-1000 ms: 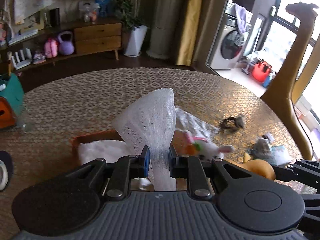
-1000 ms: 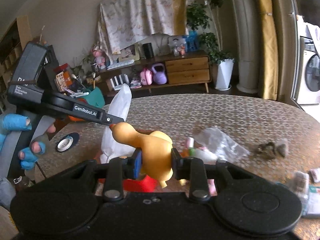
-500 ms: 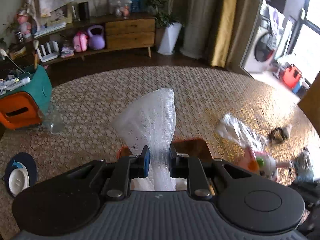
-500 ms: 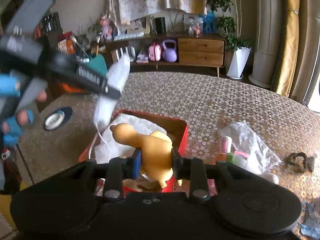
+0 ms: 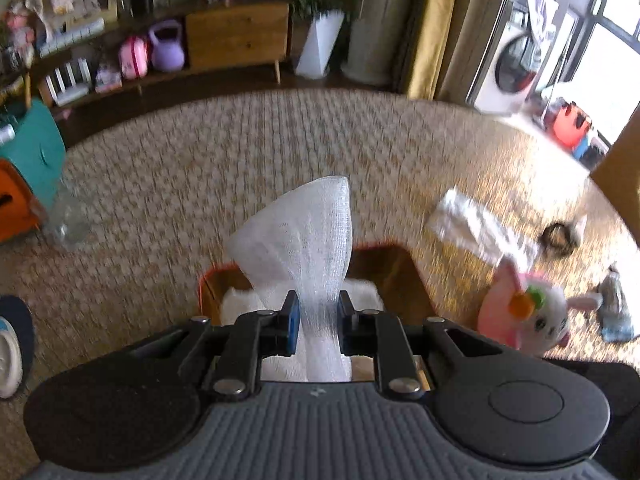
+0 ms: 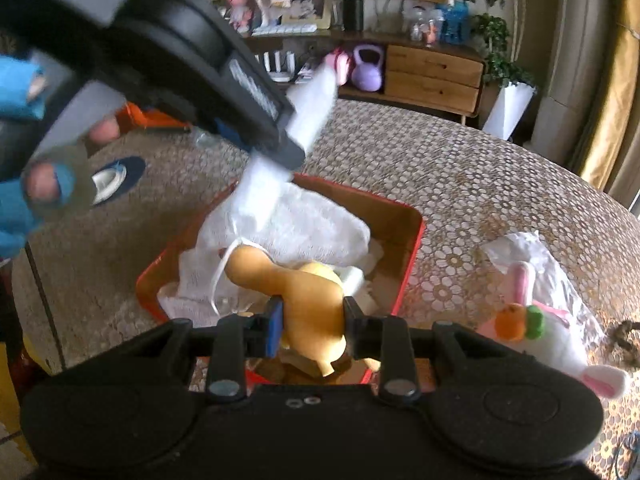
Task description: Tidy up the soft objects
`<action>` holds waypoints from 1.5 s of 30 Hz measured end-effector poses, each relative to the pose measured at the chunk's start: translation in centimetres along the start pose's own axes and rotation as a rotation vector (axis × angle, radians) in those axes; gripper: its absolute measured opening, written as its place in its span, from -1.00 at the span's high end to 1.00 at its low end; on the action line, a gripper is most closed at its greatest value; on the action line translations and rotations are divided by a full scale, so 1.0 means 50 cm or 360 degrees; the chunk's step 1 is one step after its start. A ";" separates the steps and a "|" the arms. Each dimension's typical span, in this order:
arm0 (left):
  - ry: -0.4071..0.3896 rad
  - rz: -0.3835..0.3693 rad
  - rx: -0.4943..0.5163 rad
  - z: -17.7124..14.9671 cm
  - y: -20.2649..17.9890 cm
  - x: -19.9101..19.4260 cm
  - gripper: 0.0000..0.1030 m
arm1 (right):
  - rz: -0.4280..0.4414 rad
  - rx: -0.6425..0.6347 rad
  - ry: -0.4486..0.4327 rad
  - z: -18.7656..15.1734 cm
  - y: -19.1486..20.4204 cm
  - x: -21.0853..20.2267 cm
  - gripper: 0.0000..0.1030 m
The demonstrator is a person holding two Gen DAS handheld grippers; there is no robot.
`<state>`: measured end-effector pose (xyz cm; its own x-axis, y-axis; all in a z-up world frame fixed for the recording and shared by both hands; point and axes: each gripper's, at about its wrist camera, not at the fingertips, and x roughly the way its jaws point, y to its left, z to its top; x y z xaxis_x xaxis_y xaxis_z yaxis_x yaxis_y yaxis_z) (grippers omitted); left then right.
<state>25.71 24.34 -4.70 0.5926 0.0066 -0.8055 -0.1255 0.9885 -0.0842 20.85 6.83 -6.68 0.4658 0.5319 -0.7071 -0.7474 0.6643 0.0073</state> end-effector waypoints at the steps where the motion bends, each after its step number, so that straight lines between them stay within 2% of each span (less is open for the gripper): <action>1: 0.0024 0.0003 0.0003 -0.006 0.001 0.009 0.65 | 0.0003 -0.0016 0.0009 0.001 0.001 0.007 0.41; 12: 0.0179 0.0049 0.0032 -0.061 0.018 0.088 0.65 | 0.0013 -0.0182 0.0073 -0.015 0.027 0.046 0.39; 19: 0.0205 0.0053 0.0043 -0.075 0.018 0.107 0.65 | 0.0023 -0.0204 0.0082 -0.026 0.025 0.051 0.34; 23: 0.0197 0.0062 0.0031 -0.076 0.016 0.104 0.65 | 0.0012 -0.0194 0.0076 -0.027 0.025 0.050 0.13; 33: 0.0152 0.0068 0.0002 -0.081 0.016 0.076 0.58 | 0.0052 -0.0090 0.0015 -0.024 0.006 0.016 -0.14; 36: 0.0123 0.0068 -0.0011 -0.083 0.017 0.064 0.36 | 0.0068 -0.0035 -0.0001 -0.025 -0.005 0.001 -0.20; 39: 0.0087 0.0060 -0.0025 -0.085 0.018 0.049 -0.38 | 0.0082 0.0016 -0.0020 -0.025 -0.015 -0.016 -0.21; 43: 0.0042 0.0070 -0.0041 -0.089 0.016 0.026 -0.39 | 0.0083 0.0060 -0.0055 -0.028 -0.021 -0.045 -0.23; 45: 0.0021 0.0069 -0.0043 -0.091 0.014 0.013 -0.39 | 0.0094 0.0083 -0.0079 -0.030 -0.025 -0.066 -0.35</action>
<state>22.37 24.36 -7.95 0.5757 0.0474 -0.8163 -0.1725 0.9829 -0.0646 19.55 3.46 -5.43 0.4455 0.5955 -0.6685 -0.7492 0.6567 0.0857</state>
